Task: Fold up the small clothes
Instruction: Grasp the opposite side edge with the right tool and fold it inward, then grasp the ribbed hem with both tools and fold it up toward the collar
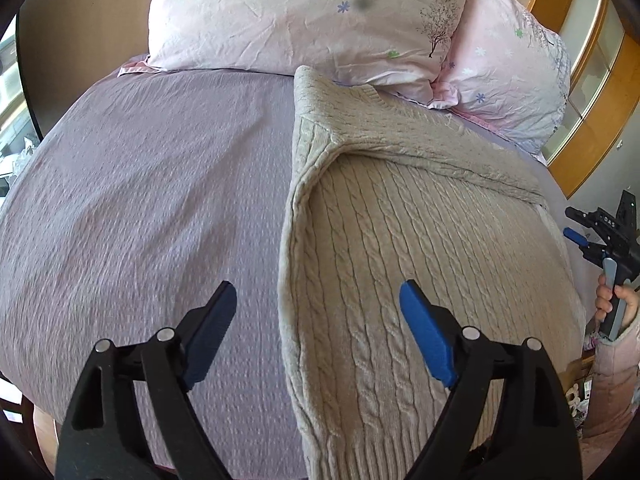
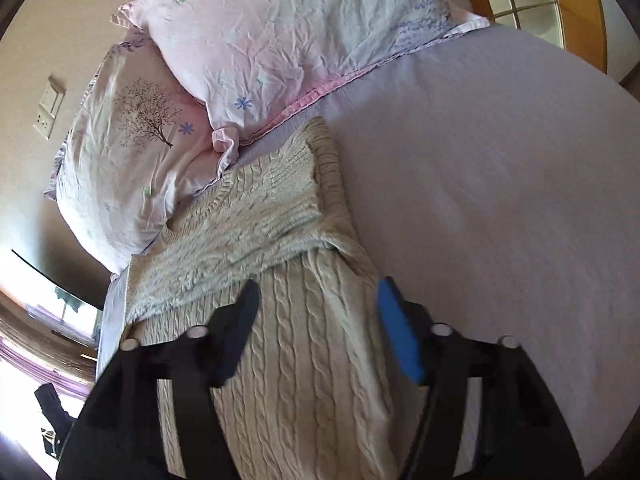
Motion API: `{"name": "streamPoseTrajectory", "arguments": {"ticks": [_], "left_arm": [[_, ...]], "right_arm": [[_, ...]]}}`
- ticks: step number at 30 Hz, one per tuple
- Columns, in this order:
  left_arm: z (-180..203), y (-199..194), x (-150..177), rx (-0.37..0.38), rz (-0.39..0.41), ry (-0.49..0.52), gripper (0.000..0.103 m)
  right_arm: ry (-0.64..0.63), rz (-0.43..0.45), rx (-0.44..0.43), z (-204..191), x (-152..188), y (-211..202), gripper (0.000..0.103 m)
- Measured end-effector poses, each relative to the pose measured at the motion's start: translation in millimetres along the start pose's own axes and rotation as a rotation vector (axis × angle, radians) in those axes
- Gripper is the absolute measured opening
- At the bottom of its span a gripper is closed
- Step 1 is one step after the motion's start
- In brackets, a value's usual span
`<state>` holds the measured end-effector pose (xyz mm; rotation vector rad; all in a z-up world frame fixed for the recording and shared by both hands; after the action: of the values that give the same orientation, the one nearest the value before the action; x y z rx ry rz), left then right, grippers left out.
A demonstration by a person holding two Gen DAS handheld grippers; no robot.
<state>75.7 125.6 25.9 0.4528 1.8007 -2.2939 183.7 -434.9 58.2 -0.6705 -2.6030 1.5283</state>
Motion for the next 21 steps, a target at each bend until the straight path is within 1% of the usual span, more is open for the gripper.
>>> {"name": "streamPoseTrajectory", "arguments": {"ticks": [3, 4, 5, 7, 8, 9, 11, 13, 14, 15, 16, 17, 18, 19, 20, 21], "left_arm": [[-1, 4, 16, 0.034, -0.020, -0.003, 0.084], [-1, 6, 21, 0.044, -0.029, -0.005, 0.084], [-1, 8, 25, 0.053, -0.036, -0.006, 0.084], [2, 8, 34, 0.044, -0.021, 0.007, 0.084], [5, 7, 38, 0.041, -0.017, 0.011, 0.084], [7, 6, 43, 0.048, -0.015, 0.014, 0.084], [13, 3, 54, 0.055, -0.005, 0.030, 0.083], [20, 1, 66, 0.038, 0.004, 0.051, 0.076], [24, -1, 73, 0.033, 0.008, 0.060, 0.072], [27, -2, 79, 0.035, 0.009, 0.067, 0.067], [30, -4, 84, 0.034, 0.010, 0.073, 0.064], [33, -5, 89, 0.027, 0.009, 0.079, 0.054], [34, -6, 92, 0.019, 0.008, 0.080, 0.038], [35, -6, 94, 0.020, 0.000, 0.076, 0.028], [34, -6, 94, 0.042, -0.014, 0.070, 0.012], [32, -6, 93, 0.066, -0.023, 0.060, 0.011]], "right_arm": [[-0.009, -0.025, -0.012, 14, 27, -17, 0.067], [-0.006, -0.040, -0.027, 17, 34, -20, 0.063], [-0.002, -0.058, -0.040, 23, 40, -21, 0.061], [0.003, -0.091, -0.051, 30, 55, -22, 0.053], [-0.007, -0.079, -0.063, 30, 61, -24, 0.053], [-0.020, -0.084, -0.079, 30, 70, -27, 0.052], [-0.049, -0.107, -0.141, 27, 85, -28, 0.049], [-0.107, -0.132, -0.203, 21, 104, -29, 0.044], [-0.134, -0.144, -0.223, 18, 112, -30, 0.041], [-0.159, -0.168, -0.247, 15, 121, -29, 0.030], [-0.178, -0.176, -0.249, 12, 127, -29, 0.020], [-0.199, -0.182, -0.246, 10, 133, -30, 0.012], [-0.207, -0.186, -0.257, 10, 136, -31, 0.009], [-0.205, -0.171, -0.275, 10, 137, -34, 0.008], [-0.203, -0.154, -0.302, 9, 135, -39, 0.008], [-0.202, -0.122, -0.344, 8, 132, -47, 0.008]]}}
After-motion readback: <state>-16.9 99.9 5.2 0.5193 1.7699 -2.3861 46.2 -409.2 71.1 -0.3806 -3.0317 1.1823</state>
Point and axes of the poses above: each gripper's, at about its wrist camera, not at the fingertips, and y roughly the way its jaws point, z to its right, x to its underside, the point moved 2 cm from there along y, roughly the way its jaws point, and after that the axes turned 15 degrees about -z, right-handed, at the moved point
